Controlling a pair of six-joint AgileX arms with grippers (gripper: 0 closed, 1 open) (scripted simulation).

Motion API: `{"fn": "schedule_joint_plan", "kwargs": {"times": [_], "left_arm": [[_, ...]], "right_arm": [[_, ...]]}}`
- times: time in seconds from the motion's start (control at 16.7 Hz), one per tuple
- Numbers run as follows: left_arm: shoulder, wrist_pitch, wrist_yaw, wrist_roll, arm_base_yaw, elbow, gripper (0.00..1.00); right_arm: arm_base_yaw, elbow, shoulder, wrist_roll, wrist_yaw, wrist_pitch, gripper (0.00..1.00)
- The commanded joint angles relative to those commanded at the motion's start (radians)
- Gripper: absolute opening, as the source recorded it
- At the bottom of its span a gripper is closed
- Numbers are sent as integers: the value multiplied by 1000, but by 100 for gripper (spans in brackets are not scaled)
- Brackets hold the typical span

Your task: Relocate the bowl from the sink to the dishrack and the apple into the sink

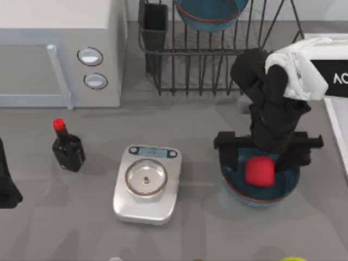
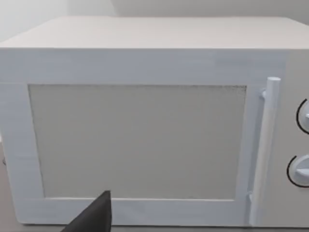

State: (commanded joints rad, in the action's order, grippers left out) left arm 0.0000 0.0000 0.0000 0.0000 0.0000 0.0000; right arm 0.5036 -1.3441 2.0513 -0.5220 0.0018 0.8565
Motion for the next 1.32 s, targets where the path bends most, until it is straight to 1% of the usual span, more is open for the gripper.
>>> {"fn": "schedule_joint_plan", "kwargs": {"times": [0.18, 0.42, 1.2, 1.26, 1.32], "left_arm": [[0, 0, 0, 0, 0, 0, 100], [0, 0, 0, 0, 0, 0, 100], [0, 0, 0, 0, 0, 0, 100], [0, 0, 0, 0, 0, 0, 100], [0, 0, 0, 0, 0, 0, 100]], "right_arm": [[2, 54, 36, -1, 0, -86, 100], [2, 59, 41, -2, 0, -94, 100], [2, 59, 41, -2, 0, -94, 2], [2, 59, 41, -2, 0, -94, 0], [2, 59, 41, -2, 0, -94, 0]]}}
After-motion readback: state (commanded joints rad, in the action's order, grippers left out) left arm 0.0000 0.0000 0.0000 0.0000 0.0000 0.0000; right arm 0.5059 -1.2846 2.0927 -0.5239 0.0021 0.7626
